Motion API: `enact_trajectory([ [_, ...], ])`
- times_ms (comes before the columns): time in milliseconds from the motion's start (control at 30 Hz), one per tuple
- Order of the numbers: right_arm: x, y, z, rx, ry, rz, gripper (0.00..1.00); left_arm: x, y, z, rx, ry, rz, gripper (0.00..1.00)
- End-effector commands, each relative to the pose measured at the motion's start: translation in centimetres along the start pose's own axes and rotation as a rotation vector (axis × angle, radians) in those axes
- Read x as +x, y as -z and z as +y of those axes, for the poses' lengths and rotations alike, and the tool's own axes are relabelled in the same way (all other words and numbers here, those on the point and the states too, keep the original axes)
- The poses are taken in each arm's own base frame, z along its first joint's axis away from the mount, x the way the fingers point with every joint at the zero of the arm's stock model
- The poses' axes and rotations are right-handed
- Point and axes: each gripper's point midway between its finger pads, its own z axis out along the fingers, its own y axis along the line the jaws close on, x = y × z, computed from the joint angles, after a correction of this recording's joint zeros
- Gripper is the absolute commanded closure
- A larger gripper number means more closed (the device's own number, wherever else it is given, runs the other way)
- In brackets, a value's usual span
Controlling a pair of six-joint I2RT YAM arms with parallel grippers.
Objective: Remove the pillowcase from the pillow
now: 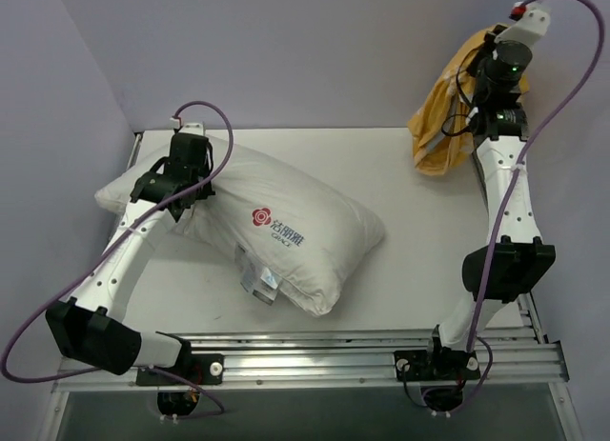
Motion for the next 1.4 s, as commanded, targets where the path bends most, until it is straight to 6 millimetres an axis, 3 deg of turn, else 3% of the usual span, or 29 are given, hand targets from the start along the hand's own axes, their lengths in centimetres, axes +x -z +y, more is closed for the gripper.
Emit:
enact_trajectory([
  [0, 1.8, 1.9, 6.0, -0.163, 0.211, -0.017, 0.89, -8.6, 1.0, -0.9, 0.052, 0.183, -0.266, 0.98],
  [33, 4.5, 2.5, 7.7, -0.211, 0.242, 0.040, 0.87, -8.7, 0.9, -1.4, 0.073, 0.192, -0.270, 0.98],
  [100, 10.7, 3.4, 8.2, -0.249, 0.262, 0.202, 0.81, -7.4, 0.1, -2.3, 0.114, 0.201, -0.250, 0.98],
  [133, 15.6, 4.3, 7.8, -0.260, 0.279, 0.320, 0.79, -7.2, 0.0, -2.7, 0.137, 0.202, -0.251, 0.98],
  [200, 21.8, 7.0, 8.1, -0.291, 0.252, 0.486, 0.75, -4.9, -0.8, -2.4, 0.121, 0.190, -0.207, 0.98],
  [233, 26.5, 9.6, 7.4, -0.288, 0.245, 0.601, 0.74, -4.0, -1.0, -2.1, 0.106, 0.184, -0.189, 0.98],
  [300, 30.5, 13.4, 8.4, -0.299, 0.233, 0.704, 0.73, -2.7, -0.5, -1.0, 0.076, 0.178, -0.183, 0.98],
  [333, 31.6, 15.0, 9.0, -0.294, 0.195, 0.743, 0.72, -0.8, -1.0, -0.5, 0.056, 0.160, -0.148, 0.98],
  [367, 34.2, 17.7, 8.3, -0.284, 0.213, 0.834, 0.71, -0.5, -0.2, 0.0, 0.057, 0.160, -0.159, 0.98],
  [433, 35.2, 21.1, 9.7, -0.306, 0.177, 0.901, 0.61, 1.8, -0.1, 0.8, 0.040, 0.139, -0.126, 0.98],
  [467, 36.4, 23.0, 9.3, -0.314, 0.180, 0.957, 0.57, 2.0, 0.8, 1.5, 0.032, 0.141, -0.141, 0.98],
  [533, 35.3, 25.1, 10.0, -0.349, 0.136, 0.968, 0.51, 4.0, 1.1, 2.4, 0.003, 0.124, -0.106, 0.98],
  [600, 34.4, 26.1, 9.3, -0.347, 0.130, 0.967, 0.40, 4.8, 2.3, 3.5, -0.014, 0.125, -0.111, 0.97],
  [667, 31.5, 26.4, 9.0, -0.357, 0.131, 0.929, 0.34, 5.5, 3.1, 4.1, -0.016, 0.130, -0.117, 0.92],
  [700, 28.9, 26.0, 9.3, -0.369, 0.118, 0.876, 0.26, 5.9, 3.4, 4.1, -0.008, 0.129, -0.106, 0.88],
  [767, 26.7, 25.9, 8.8, -0.356, 0.136, 0.847, 0.18, 5.5, 4.4, 4.1, 0.017, 0.147, -0.125, 0.79],
  [800, 23.8, 25.4, 9.1, -0.361, 0.114, 0.784, 0.12, 5.5, 4.9, 4.0, 0.034, 0.154, -0.125, 0.69],
  [867, 21.1, 25.1, 8.5, -0.336, 0.113, 0.733, 0.07, 4.1, 6.3, 4.0, 0.062, 0.176, -0.167, 0.54],
  [1000, 13.4, 24.6, 7.2, -0.290, 0.093, 0.560, 0.01, 1.3, 9.5, 4.4, 0.102, 0.192, -0.242, 0.22],
  [1133, 6.5, 24.8, 4.6, -0.199, 0.081, 0.398, 0.00, -1.5, 12.7, 5.2, 0.120, 0.194, -0.313, 0.03],
  [1200, 2.6, 25.4, 2.8, -0.145, 0.059, 0.298, 0.00, -2.3, 14.2, 5.7, 0.120, 0.189, -0.340, 0.05],
  [1300, -1.7, 26.6, 0.8, -0.110, 0.047, 0.186, 0.00, -4.1, 17.1, 6.9, 0.120, 0.198, -0.416, 0.06],
  [1367, -3.5, 27.2, -0.5, -0.078, 0.062, 0.137, 0.00, -5.3, 19.4, 7.9, 0.121, 0.207, -0.478, 0.06],
])
